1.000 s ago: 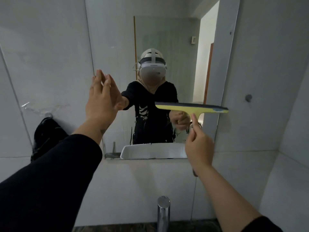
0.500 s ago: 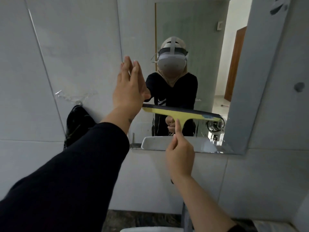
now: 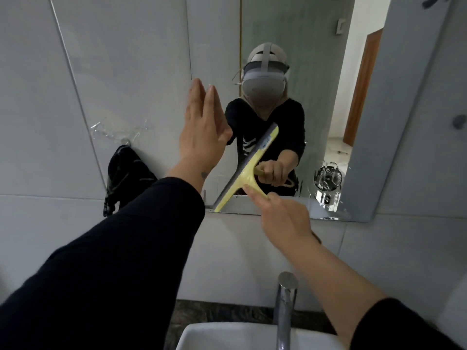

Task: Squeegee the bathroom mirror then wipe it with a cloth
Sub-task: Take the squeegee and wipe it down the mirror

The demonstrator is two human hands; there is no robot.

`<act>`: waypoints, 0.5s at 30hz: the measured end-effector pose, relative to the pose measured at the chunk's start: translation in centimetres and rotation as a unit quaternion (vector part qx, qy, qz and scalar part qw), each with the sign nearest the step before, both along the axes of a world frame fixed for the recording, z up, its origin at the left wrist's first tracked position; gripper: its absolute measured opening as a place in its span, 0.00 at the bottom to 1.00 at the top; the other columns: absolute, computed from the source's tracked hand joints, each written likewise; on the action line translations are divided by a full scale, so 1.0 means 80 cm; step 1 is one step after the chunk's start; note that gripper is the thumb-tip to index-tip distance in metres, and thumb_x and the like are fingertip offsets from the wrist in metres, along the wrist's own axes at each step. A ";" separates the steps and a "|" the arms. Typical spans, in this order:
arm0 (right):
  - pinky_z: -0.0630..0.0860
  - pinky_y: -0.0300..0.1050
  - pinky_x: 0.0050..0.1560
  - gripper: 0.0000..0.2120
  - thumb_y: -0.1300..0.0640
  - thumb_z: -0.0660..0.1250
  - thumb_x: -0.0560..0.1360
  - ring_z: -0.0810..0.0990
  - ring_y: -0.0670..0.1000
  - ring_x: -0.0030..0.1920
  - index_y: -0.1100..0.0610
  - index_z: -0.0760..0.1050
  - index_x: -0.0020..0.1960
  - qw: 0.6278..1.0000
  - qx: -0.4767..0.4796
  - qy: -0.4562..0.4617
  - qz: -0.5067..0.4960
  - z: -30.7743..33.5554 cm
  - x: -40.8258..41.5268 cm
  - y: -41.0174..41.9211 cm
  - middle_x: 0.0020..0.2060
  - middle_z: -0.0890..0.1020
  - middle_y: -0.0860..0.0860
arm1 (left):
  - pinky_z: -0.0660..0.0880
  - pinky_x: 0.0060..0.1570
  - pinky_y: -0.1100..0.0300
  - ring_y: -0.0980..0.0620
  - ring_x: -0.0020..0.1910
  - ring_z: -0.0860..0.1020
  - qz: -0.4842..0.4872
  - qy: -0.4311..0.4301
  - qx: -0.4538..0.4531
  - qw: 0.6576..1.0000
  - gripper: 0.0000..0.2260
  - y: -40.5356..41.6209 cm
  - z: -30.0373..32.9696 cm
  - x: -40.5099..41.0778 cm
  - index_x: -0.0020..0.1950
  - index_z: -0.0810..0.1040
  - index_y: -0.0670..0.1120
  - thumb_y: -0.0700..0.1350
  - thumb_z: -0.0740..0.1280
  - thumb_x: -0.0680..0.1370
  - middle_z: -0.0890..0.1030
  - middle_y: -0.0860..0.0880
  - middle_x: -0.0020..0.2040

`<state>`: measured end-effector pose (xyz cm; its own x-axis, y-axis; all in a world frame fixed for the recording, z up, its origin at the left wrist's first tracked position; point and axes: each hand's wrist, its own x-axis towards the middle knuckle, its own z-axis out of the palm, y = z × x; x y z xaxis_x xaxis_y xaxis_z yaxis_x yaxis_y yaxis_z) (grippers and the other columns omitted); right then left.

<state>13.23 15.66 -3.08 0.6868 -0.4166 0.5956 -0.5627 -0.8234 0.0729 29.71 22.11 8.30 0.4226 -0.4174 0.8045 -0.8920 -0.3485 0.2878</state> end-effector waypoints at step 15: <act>0.63 0.42 0.27 0.33 0.63 0.56 0.76 0.70 0.53 0.31 0.34 0.54 0.73 0.990 0.065 -0.051 -0.113 -0.014 -0.113 -0.065 0.34 0.73 0.49 | 0.53 0.73 0.42 0.44 0.77 0.42 0.024 0.035 0.051 0.998 0.42 -0.020 -0.144 -0.033 0.77 0.44 0.58 0.50 0.71 0.74 0.41 0.46 0.78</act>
